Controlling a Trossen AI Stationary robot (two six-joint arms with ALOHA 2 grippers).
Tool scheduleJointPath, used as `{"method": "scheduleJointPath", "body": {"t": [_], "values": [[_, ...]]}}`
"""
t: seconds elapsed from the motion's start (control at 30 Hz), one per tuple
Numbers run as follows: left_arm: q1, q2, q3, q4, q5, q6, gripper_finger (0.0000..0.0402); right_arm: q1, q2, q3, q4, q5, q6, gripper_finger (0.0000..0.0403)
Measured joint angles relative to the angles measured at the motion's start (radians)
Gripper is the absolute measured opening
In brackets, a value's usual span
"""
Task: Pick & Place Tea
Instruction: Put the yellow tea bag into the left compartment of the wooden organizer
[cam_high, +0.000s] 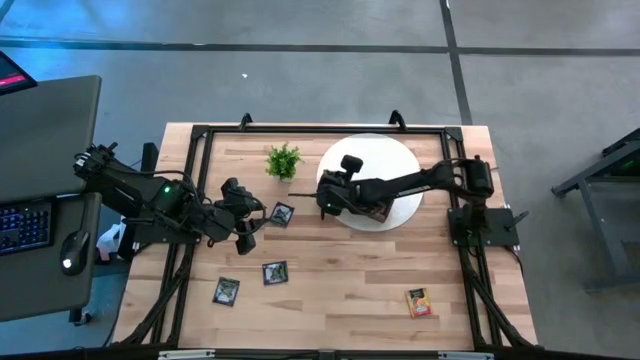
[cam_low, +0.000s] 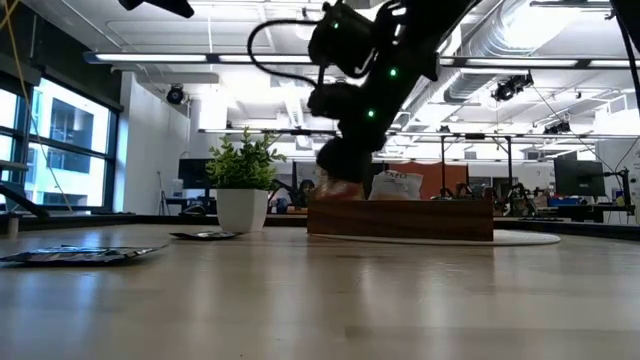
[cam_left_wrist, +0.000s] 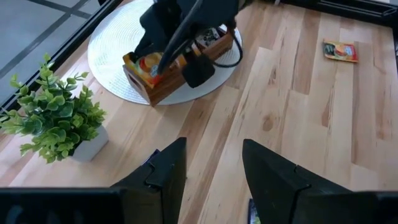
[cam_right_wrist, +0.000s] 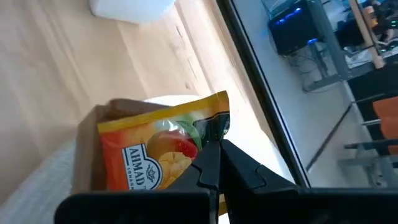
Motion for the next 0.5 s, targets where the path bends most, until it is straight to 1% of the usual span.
{"method": "scheduleJointPath", "body": {"t": [0.17,0.4,0.47,0.5], "values": [[0.000,0.000,0.000,0.000,0.000,0.000,0.0154,-0.012,0.029,0.000,0.000,0.019,-0.025,0.0004],[0.000,0.000,0.000,0.000,-0.001,0.000,0.0154,-0.005,0.033,0.000,-0.007,0.179,-0.055,0.0002],[0.000,0.000,0.000,0.000,-0.001,0.000,0.0154,-0.002,0.033,0.000,-0.007,0.175,-0.055,0.0005],[0.000,0.000,0.000,0.000,-0.001,0.000,0.0154,-0.001,0.033,0.000,-0.007,0.144,-0.052,0.0007]]}}
